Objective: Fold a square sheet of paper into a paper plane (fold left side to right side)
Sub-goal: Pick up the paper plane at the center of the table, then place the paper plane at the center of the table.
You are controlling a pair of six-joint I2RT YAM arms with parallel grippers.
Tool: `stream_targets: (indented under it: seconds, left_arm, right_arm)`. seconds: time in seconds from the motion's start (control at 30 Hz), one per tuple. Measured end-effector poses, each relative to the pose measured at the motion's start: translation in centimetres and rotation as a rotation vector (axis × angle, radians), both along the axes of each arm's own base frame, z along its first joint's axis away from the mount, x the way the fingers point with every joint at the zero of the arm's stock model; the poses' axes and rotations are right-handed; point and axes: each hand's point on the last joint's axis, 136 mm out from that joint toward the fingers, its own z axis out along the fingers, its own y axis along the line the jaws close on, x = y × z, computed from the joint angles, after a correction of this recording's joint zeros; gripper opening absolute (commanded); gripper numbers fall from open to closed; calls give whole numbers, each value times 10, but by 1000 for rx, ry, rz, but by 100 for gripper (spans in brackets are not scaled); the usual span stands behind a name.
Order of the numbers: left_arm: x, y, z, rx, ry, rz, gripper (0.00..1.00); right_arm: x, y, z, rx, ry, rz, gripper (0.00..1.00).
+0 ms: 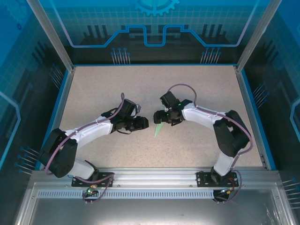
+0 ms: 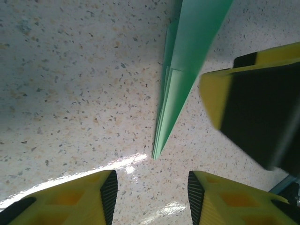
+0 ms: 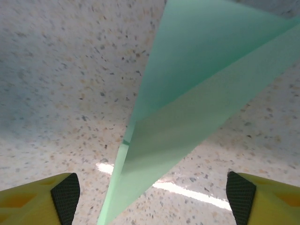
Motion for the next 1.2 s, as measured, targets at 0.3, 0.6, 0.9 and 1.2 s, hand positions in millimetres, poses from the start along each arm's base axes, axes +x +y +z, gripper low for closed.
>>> stream_targets:
  seconds: [0.3, 0.6, 0.9, 1.2]
  left_arm:
    - [0, 5, 2, 19, -11, 16, 48]
    - [0, 7, 1, 31, -7, 21, 49]
    - [1, 22, 13, 77, -53, 68, 54]
    - [6, 38, 45, 79, -164, 130, 58]
  right_arm:
    - [6, -4, -23, -108, 31, -44, 60]
    - [-1, -17, -17, -134, 17, -66, 2]
    - [-21, -2, 46, 105, -101, 20, 0]
    - [-59, -12, 1, 288, 33, 98, 0]
